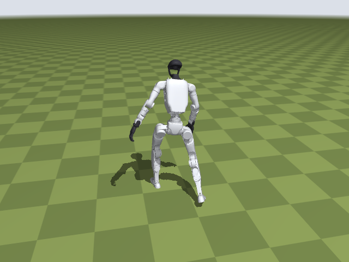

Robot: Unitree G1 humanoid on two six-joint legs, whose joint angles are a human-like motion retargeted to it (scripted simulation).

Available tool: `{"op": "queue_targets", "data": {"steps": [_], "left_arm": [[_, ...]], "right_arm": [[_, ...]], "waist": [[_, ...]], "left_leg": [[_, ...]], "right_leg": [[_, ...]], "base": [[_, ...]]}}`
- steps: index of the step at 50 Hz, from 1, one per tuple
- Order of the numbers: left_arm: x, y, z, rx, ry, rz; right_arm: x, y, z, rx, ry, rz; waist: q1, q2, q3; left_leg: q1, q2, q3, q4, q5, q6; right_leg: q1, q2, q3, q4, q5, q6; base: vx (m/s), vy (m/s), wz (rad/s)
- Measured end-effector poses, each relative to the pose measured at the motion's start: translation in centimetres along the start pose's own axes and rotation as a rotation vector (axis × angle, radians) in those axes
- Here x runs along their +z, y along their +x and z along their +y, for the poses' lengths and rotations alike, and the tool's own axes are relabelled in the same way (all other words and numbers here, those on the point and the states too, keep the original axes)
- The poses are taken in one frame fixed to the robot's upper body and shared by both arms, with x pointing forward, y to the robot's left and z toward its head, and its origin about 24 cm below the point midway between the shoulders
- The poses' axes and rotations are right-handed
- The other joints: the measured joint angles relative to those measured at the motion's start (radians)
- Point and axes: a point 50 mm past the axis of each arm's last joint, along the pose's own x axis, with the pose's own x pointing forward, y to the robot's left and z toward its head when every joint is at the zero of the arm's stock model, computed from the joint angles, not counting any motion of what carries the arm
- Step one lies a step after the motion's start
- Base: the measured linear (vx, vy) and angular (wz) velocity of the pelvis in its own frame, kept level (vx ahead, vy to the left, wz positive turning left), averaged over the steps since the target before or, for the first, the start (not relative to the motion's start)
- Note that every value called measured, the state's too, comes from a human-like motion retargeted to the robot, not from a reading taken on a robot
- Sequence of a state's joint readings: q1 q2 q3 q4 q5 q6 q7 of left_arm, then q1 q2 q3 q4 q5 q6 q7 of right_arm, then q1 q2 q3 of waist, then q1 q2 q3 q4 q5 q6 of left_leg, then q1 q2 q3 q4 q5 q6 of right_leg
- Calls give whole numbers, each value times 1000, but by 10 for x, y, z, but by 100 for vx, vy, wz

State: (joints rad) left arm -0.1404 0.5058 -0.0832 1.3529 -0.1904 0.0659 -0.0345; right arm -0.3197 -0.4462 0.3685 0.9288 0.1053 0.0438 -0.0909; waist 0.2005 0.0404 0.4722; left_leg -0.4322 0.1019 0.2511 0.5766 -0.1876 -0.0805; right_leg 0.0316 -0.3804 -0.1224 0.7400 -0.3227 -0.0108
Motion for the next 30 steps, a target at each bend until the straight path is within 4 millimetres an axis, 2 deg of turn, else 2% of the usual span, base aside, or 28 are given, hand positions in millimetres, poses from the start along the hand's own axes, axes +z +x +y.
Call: {"op": "queue_targets", "data": {"steps": [3,5,7,8,10,11,13,15,18,20,21,22,23,25,27,28,30], "left_arm": [[62,-11,60,156,105,-109],[113,-30,97,356,183,-213],[174,-61,124,614,182,-349],[202,-80,131,726,145,-420],[252,-115,132,850,-3,-574],[274,-129,122,826,-113,-660],[310,-152,96,676,-322,-815],[333,-165,61,426,-450,-935],[344,-171,5,162,-370,-1072],[340,-176,-29,113,-194,-1175],[338,-181,-43,125,-69,-1241],[335,-188,-57,136,61,-1313],[332,-197,-68,157,206,-1393],[327,-223,-87,205,493,-1578],[319,-255,-97,238,655,-1769],[314,-268,-100,230,666,-1848],[297,-280,-99,149,570,-1934]], "right_arm": [[13,-7,20,147,-108,-97],[14,-13,30,170,11,-129],[3,-17,35,99,221,-94],[-10,-20,36,46,287,-51],[-46,-29,39,-50,293,70],[-66,-36,41,-75,234,137],[-104,-53,46,-81,98,271],[-139,-71,49,-30,-18,403],[-180,-95,41,56,-51,585],[-202,-110,25,50,8,696],[-212,-116,13,23,50,746],[-220,-123,-1,-8,90,787],[-226,-129,-17,-44,121,818],[-233,-139,-52,-124,133,846],[-228,-141,-88,-238,68,826],[-221,-137,-105,-314,27,802],[-196,-122,-134,-509,-35,730]], "waist": [[79,-94,46],[85,-157,48],[45,-199,48],[17,-207,48],[-40,-208,48],[-64,-201,48],[-107,-177,48],[-141,-138,48],[-208,-63,48],[-285,-18,48],[-336,-1,48],[-385,22,48],[-427,55,48],[-493,138,48],[-527,211,48],[-531,241,48],[-517,281,48]], "left_leg": [[19,-30,-65,132,-109,63],[-10,-40,-99,220,-185,99],[-67,-50,-165,292,-232,115],[-85,-56,-202,317,-251,117],[-89,-62,-269,342,-283,113],[-76,-58,-293,339,-292,108],[-31,-35,-328,316,-308,100],[41,12,-334,271,-318,95],[161,96,-295,198,-313,91],[229,128,-256,178,-304,92],[250,130,-245,196,-303,102],[263,138,-239,225,-302,112],[261,155,-240,275,-301,126],[217,198,-264,426,-290,146],[143,193,-302,599,-260,155],[112,167,-319,671,-256,145],[64,113,-303,776,-271,110]], "right_leg": [[-75,-28,7,309,78,-108],[-194,4,45,530,117,-139],[-321,49,33,698,60,-137],[-378,38,-3,762,24,-151],[-482,-8,-70,841,-22,-188],[-539,-12,-70,843,-28,-185],[-645,3,-45,801,-31,-163],[-722,32,-15,679,-25,-130],[-744,101,12,320,22,-52],[-695,125,25,-18,130,15],[-664,120,35,-140,236,40],[-642,119,41,-212,310,55],[-640,127,36,-186,320,49],[-669,145,4,-17,207,50],[-706,157,-9,123,109,56],[-722,167,-4,172,70,40],[-746,190,25,256,-6,-6]], "base": [[84,-3,75],[76,-12,143],[70,-19,202],[69,-20,201],[70,-21,169],[73,-23,124],[76,-25,60],[81,-26,-17],[90,-26,-52],[98,-26,-11],[100,-26,23],[100,-25,26],[99,-24,9],[96,-22,-16],[89,-16,-54],[86,-10,-98],[85,-5,-127]]}}
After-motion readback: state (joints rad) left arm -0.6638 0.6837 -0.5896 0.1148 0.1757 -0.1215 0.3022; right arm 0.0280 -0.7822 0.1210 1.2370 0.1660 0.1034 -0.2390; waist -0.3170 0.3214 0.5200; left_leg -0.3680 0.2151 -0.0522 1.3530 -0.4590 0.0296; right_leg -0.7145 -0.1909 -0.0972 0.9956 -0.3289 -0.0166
